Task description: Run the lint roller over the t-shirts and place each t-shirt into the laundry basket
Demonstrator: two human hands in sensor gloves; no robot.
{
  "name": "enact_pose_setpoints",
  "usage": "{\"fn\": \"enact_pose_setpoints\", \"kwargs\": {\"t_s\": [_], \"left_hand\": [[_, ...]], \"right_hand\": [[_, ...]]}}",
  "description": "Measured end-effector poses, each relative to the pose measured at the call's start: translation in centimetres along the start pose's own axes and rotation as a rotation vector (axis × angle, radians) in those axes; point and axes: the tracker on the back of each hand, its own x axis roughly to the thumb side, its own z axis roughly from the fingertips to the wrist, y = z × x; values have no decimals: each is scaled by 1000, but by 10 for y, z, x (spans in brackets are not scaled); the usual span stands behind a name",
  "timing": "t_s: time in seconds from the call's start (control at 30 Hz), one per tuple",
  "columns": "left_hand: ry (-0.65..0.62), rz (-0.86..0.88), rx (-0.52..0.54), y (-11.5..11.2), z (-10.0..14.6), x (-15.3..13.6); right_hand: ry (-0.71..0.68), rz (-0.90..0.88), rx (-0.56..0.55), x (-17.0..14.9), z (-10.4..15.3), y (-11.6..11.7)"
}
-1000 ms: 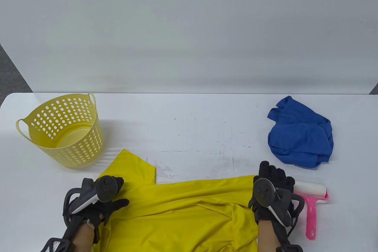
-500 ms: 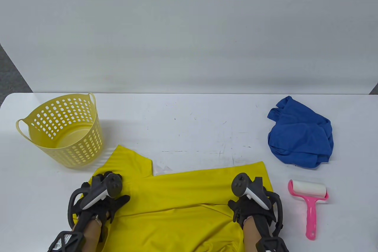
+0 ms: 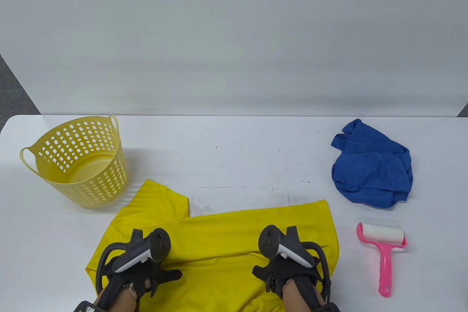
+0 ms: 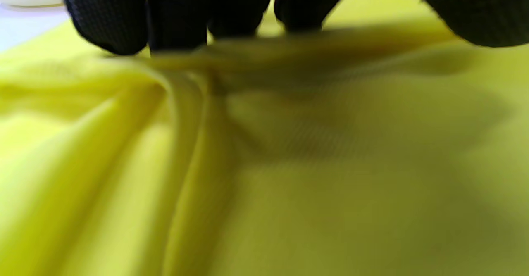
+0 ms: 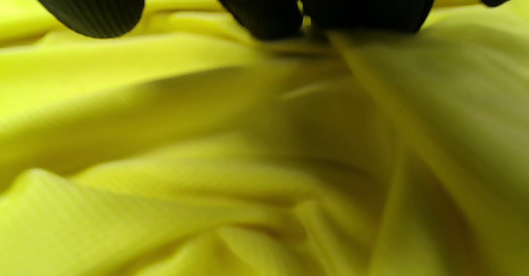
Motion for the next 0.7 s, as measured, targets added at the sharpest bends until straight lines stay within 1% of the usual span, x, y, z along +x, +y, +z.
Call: {"fn": "enact_pose_setpoints", "kwargs": {"t_s": [0.07,0.2,0.27,0.33,0.37,0.4,0.47,0.5,0.53,0.57,0.6,0.63,0.67,0.7], "left_hand": [[-2,-14,0,-2,-9,0],[12,-2,6,-1,-30,-8],[13,47,14,0,-41,-15],[6,102,27,-3,-47,-21],[16,130,51,-4,-48,-23],[30,123,81,-3,-46,-24],[59,34,187,8,-32,-26],[66,12,258,16,-20,-25],[51,17,286,20,-13,-24],[8,37,292,26,-1,-22],[-17,64,245,28,8,-19],[-22,82,200,28,14,-17],[-44,81,152,27,19,-13],[-62,57,131,25,22,-9]], "right_hand": [[4,-28,1,-3,-5,0],[-5,-157,10,-22,-22,0],[-33,-222,-6,-33,-34,-1],[-24,-238,-13,-41,-42,0],[-15,-229,-28,-44,-46,1],[4,-210,-56,-46,-48,2],[54,-102,-155,-44,-43,-2],[23,-27,-225,-40,-34,-10],[-2,3,-269,-36,-27,-15],[-30,3,-314,-29,-17,-22],[-62,-34,-319,-21,-6,-25],[-81,-65,-292,-16,1,-26],[-90,-100,-220,-10,8,-24],[-90,-106,-127,-5,11,-21]]}}
